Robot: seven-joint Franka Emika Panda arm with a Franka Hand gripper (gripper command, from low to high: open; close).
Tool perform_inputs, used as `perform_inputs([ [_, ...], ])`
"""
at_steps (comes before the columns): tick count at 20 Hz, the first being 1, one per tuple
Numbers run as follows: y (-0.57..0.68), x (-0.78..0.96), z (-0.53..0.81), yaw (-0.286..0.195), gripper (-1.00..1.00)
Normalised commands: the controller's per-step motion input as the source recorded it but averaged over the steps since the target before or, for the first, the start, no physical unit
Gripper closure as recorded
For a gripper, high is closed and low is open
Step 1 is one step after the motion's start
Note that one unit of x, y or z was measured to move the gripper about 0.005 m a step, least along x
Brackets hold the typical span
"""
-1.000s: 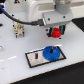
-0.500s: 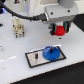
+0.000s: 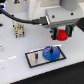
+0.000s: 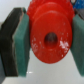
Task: Insert the blue gear onto the right peg, followed by the red gear
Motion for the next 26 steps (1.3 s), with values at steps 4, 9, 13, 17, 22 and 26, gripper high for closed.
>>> perform_inputs([
  [4, -0.21, 0.62, 0.05, 0.000, 1.00],
  [9, -0.21, 0.31, 0.00, 0.000, 1.00],
  [13, -0.19, 0.09, -0.07, 0.000, 1.00],
  [17, -0.21, 0.08, -0.09, 0.000, 1.00],
  [22, -0.17, 0.12, -0.06, 0.000, 1.00],
  [26, -0.03, 0.02, 0.23, 0.000, 1.00],
])
